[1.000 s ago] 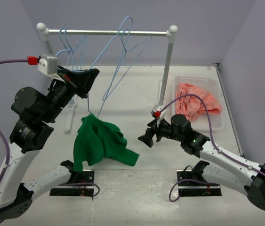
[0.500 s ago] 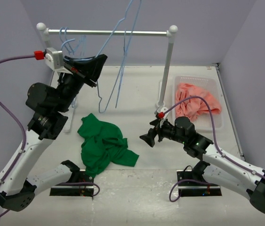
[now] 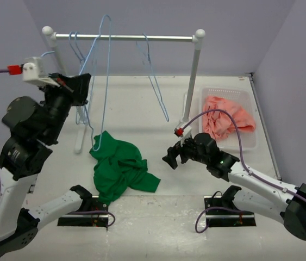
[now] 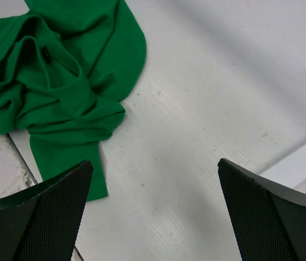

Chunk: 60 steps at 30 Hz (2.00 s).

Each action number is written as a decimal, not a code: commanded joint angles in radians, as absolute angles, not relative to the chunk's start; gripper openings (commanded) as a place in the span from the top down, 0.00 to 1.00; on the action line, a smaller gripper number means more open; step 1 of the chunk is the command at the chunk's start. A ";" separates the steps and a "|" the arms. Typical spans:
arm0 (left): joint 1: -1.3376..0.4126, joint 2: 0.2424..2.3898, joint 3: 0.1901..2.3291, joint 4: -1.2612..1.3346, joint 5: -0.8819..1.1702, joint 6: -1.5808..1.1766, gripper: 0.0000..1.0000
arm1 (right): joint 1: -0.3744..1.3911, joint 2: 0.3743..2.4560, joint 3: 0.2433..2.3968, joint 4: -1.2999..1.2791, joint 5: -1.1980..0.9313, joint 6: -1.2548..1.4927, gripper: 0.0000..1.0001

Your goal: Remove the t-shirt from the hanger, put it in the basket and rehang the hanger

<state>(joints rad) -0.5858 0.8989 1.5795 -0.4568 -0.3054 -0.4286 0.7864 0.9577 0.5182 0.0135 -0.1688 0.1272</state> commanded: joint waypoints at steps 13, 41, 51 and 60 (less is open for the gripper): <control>-0.589 1.117 1.580 -0.735 -0.465 -0.359 1.00 | 0.790 1.061 0.609 0.008 -0.132 0.112 0.01; -0.588 1.302 1.721 -0.542 -0.532 -0.186 1.00 | 0.788 0.962 0.595 -0.046 -0.074 0.121 0.01; -0.552 1.591 2.080 -0.439 -0.591 0.038 1.00 | 0.788 0.868 0.561 -0.092 -0.002 0.140 0.01; -0.485 1.784 2.270 -0.385 -0.535 0.118 1.00 | 0.788 0.854 0.563 -0.114 0.074 0.141 0.01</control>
<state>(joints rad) -0.5156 1.7523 2.2002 -0.4774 -0.5571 0.0490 0.7864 0.8680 0.5659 -0.1139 0.0254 0.1314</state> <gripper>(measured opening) 0.008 0.990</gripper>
